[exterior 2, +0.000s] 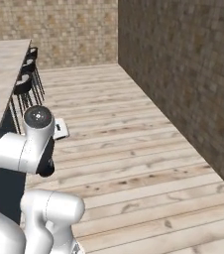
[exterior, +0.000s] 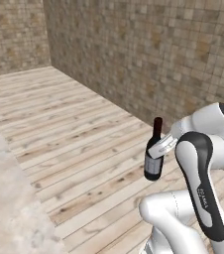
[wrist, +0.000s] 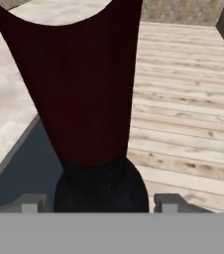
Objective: There is a wine glass and glass cup on the dining counter. Place the wine bottle next to the wine glass and the juice bottle next to the glass cup.
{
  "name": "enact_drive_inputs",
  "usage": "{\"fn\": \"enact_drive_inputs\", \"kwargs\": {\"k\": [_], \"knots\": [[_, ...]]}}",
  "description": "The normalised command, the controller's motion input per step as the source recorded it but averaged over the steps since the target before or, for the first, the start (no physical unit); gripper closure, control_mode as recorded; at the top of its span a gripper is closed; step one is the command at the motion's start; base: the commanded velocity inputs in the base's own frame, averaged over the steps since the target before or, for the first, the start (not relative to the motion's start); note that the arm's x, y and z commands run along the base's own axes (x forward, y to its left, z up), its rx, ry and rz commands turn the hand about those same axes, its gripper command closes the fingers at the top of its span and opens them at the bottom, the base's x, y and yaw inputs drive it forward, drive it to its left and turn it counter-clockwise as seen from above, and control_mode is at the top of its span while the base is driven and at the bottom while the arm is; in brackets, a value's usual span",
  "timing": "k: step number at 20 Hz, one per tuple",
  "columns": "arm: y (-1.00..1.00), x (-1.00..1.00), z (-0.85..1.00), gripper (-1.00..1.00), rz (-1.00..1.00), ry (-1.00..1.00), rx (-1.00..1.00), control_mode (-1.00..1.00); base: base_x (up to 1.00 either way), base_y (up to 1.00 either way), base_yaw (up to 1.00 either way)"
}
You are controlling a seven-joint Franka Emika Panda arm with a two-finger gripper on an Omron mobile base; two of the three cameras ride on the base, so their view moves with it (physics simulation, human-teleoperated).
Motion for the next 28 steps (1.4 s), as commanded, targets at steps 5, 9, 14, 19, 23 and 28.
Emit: {"fn": "enact_drive_inputs", "kwargs": {"k": [5,9,14,19,23,28], "knots": [[0.0,0.0,0.0,1.0,0.0,0.0,0.0,1.0,0.78,-0.22,0.01],[0.0,0.0,0.0,1.0,0.0,0.0,0.0,1.0,0.72,-0.28,0.0],[0.0,0.0,0.0,1.0,0.0,0.0,0.0,1.0,0.71,-0.23,0.04],[0.0,0.0,0.0,1.0,0.0,0.0,0.0,1.0,0.74,-0.16,0.09],[0.0,0.0,0.0,1.0,0.0,0.0,0.0,1.0,0.78,-0.08,0.16],[0.0,0.0,0.0,1.0,0.0,0.0,0.0,1.0,0.78,-0.08,0.18]]}}
